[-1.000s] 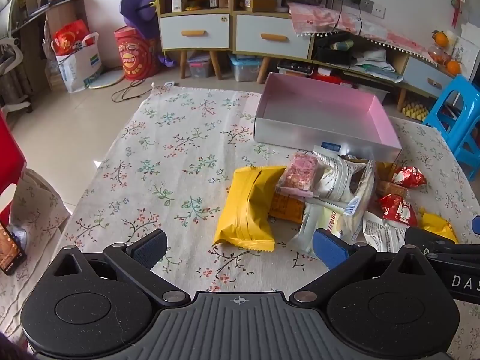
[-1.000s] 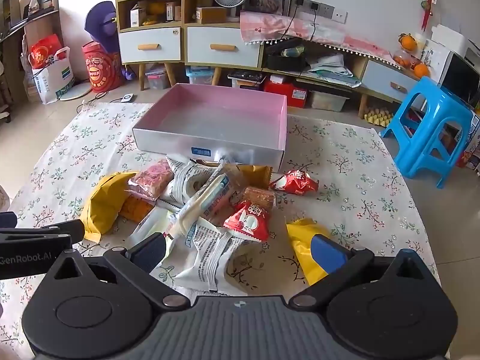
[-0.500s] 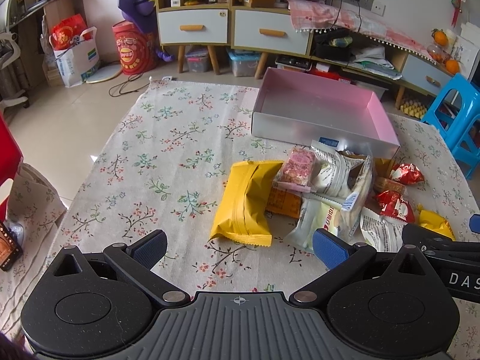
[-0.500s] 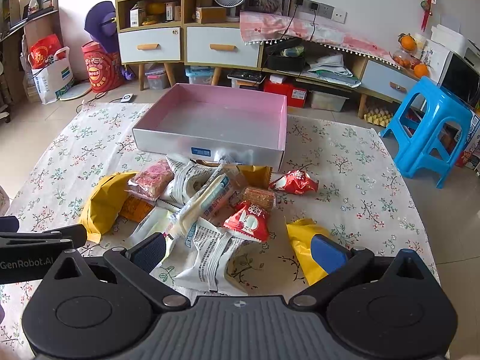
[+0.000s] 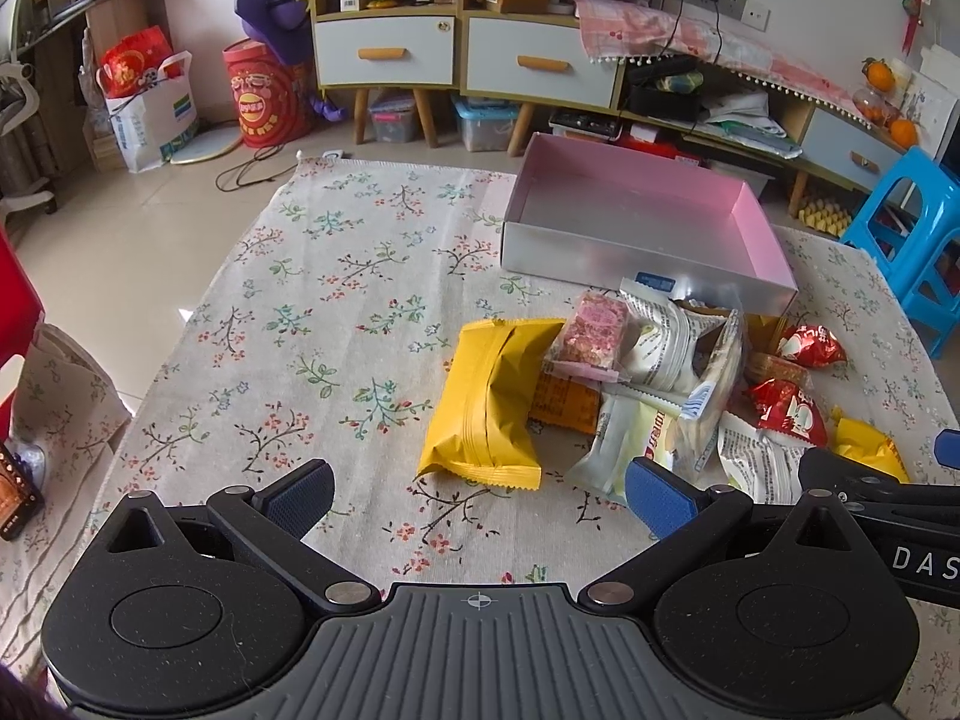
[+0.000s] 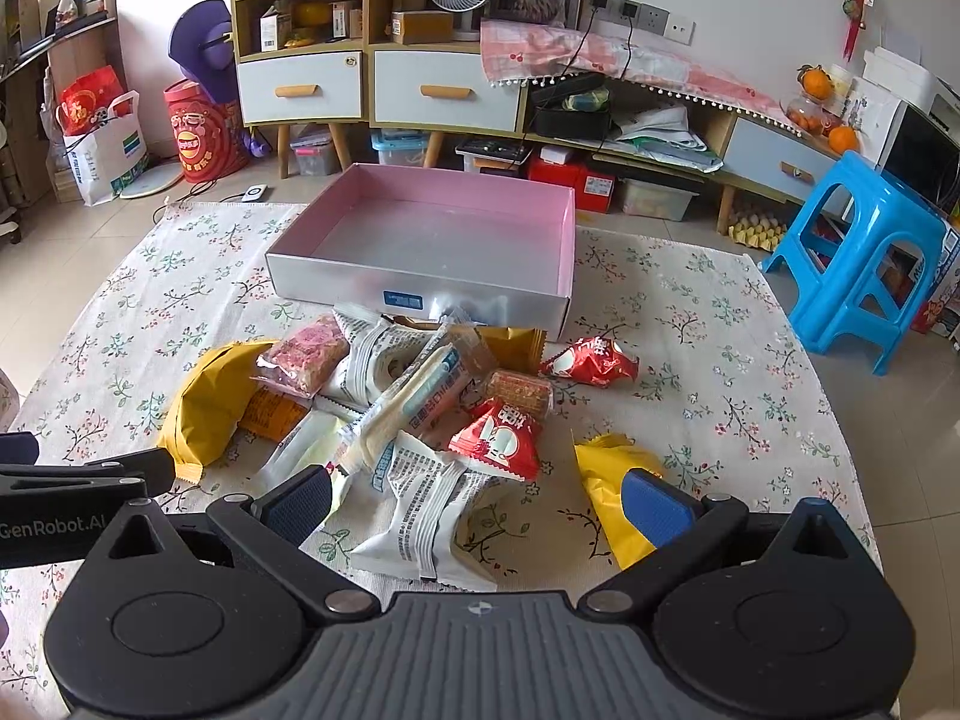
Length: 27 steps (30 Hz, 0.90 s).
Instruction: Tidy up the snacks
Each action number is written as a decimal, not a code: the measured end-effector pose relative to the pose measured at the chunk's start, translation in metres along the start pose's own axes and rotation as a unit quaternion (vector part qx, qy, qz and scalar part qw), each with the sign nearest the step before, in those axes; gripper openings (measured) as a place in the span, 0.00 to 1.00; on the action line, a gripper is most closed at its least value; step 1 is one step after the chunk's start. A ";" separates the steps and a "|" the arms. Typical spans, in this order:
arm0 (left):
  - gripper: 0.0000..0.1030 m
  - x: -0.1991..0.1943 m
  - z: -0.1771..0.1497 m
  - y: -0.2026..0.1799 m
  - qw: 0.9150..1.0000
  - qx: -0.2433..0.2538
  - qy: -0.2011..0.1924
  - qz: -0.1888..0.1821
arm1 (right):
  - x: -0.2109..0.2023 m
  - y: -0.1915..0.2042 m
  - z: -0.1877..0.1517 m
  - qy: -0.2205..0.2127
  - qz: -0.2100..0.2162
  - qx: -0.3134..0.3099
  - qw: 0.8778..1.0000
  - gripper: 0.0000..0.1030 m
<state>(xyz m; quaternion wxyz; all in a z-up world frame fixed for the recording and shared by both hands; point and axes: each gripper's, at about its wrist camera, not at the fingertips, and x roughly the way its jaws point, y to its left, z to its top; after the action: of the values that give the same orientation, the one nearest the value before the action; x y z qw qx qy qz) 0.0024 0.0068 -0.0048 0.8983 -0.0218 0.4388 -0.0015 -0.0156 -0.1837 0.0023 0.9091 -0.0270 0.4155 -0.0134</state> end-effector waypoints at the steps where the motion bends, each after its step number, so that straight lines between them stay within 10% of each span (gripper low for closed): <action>1: 1.00 0.000 0.000 0.000 1.000 0.000 0.000 0.000 | 0.000 0.000 0.000 0.000 0.000 0.000 1.000 0.90; 27: 1.00 0.001 -0.002 0.000 1.000 0.000 0.002 -0.001 | 0.001 0.000 -0.001 0.003 -0.003 0.001 1.000 0.90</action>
<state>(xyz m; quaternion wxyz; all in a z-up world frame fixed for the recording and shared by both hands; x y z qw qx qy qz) 0.0011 0.0069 -0.0065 0.8975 -0.0222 0.4405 -0.0019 -0.0159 -0.1842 0.0005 0.9076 -0.0277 0.4185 -0.0166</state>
